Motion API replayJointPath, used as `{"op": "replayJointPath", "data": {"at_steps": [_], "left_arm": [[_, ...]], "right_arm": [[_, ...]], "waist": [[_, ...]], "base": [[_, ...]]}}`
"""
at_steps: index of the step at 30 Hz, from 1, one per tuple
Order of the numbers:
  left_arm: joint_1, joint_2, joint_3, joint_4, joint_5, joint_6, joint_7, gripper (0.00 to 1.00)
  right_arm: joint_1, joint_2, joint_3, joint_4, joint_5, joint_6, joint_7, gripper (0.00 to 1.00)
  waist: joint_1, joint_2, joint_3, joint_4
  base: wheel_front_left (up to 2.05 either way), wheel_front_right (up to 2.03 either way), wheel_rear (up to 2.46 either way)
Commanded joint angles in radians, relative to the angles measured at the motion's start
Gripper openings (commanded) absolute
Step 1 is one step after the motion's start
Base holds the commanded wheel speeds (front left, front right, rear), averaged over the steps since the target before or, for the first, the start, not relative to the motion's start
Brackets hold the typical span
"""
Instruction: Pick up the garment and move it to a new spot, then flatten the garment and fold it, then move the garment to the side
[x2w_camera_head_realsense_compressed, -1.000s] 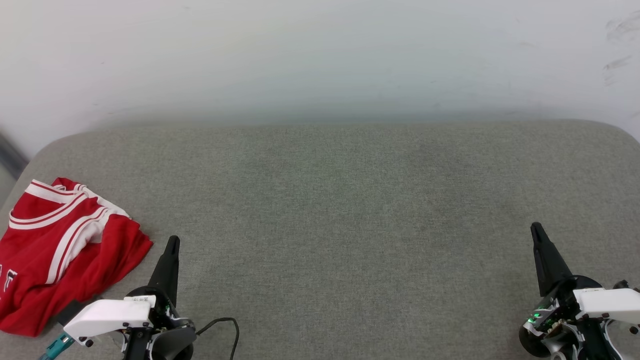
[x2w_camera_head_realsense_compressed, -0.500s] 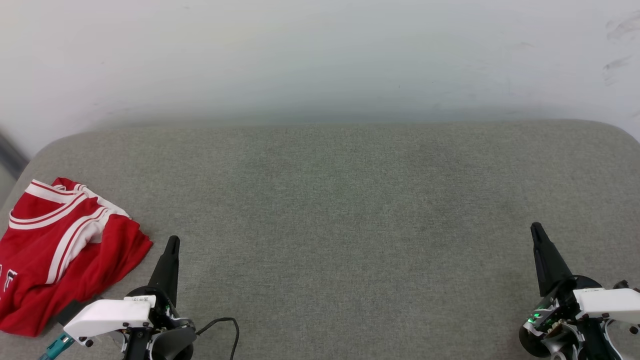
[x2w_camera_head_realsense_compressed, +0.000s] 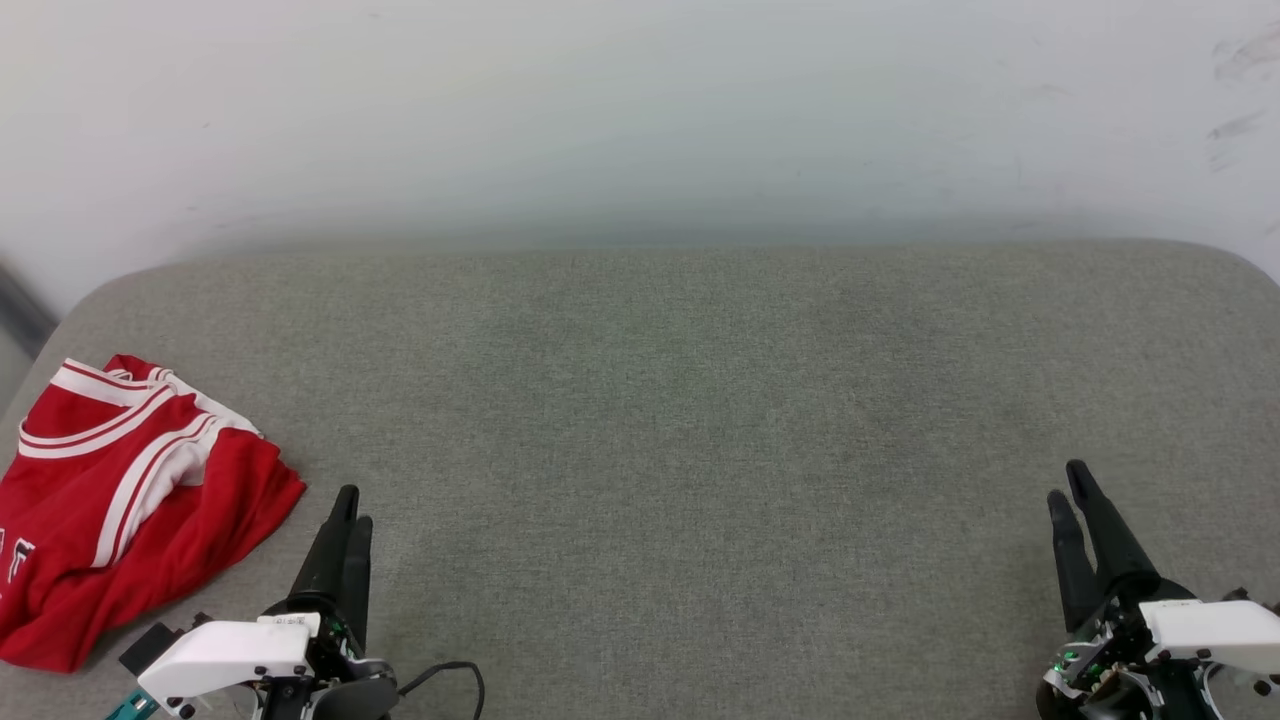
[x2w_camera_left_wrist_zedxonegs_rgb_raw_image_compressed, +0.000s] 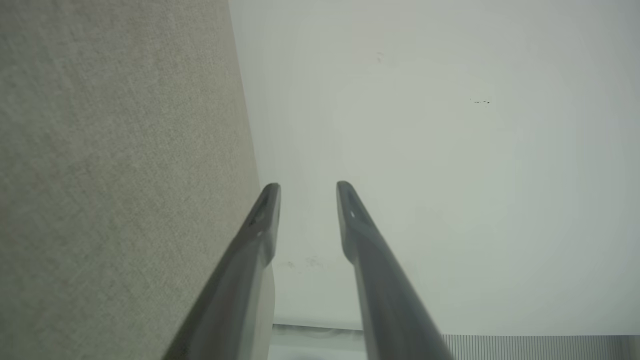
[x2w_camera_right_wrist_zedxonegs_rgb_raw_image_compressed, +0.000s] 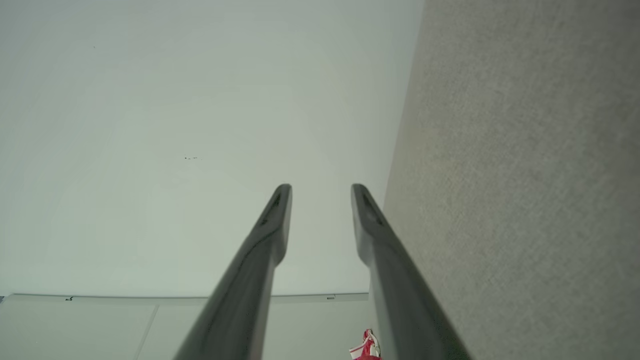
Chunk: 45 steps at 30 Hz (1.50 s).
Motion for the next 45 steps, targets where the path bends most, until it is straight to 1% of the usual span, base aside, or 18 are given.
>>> {"op": "replayJointPath", "data": {"at_steps": [1, 12, 16, 22, 28, 36, 45], "left_arm": [[-0.015, 0.002, -0.005, -0.017, 0.001, 0.000, -0.005, 1.00], [-0.021, 0.004, -0.069, -0.064, 0.036, 0.000, -0.062, 1.00], [-0.021, 0.004, -0.081, -0.085, 0.073, 0.000, -0.081, 1.00], [-0.019, 0.004, -0.097, -0.121, 0.148, 0.000, -0.107, 1.00], [-0.019, 0.005, -0.119, -0.145, 0.264, 0.000, -0.131, 1.00], [-0.021, 0.005, -0.133, -0.159, 0.434, 0.000, -0.161, 1.00], [-0.022, 0.013, -0.160, -0.127, 0.637, 0.000, -0.192, 1.00]], "right_arm": [[-0.012, 0.000, 0.002, -0.018, -0.003, 0.000, -0.007, 1.00], [0.001, -0.003, 0.032, -0.061, -0.063, 0.000, -0.064, 1.00], [0.004, -0.004, 0.043, -0.077, -0.101, 0.000, -0.082, 1.00], [0.010, -0.004, 0.045, -0.108, -0.189, 0.000, -0.109, 1.00], [0.013, -0.002, 0.044, -0.132, -0.320, 0.000, -0.133, 1.00], [0.019, -0.009, 0.064, -0.146, -0.538, 0.000, -0.163, 1.00], [0.022, -0.012, 0.071, -0.152, -0.774, 0.000, -0.187, 1.00]], "waist": [[0.0000, 0.0000, 0.000, 0.000], [0.0000, 0.0000, -0.001, 0.003], [0.0000, 0.0000, -0.002, 0.004], [0.0000, 0.0000, -0.003, 0.006], [0.0000, 0.0000, -0.003, 0.009], [0.0000, 0.0000, -0.005, 0.014], [0.0000, 0.0000, -0.011, 0.017]], "base": [[0.00, 0.00, 0.00], [0.00, 0.00, 0.00], [0.00, 0.00, 0.00], [0.00, 0.00, 0.00], [0.00, 0.00, 0.00], [0.00, 0.00, 0.00], [0.00, 0.00, 0.00]]}}
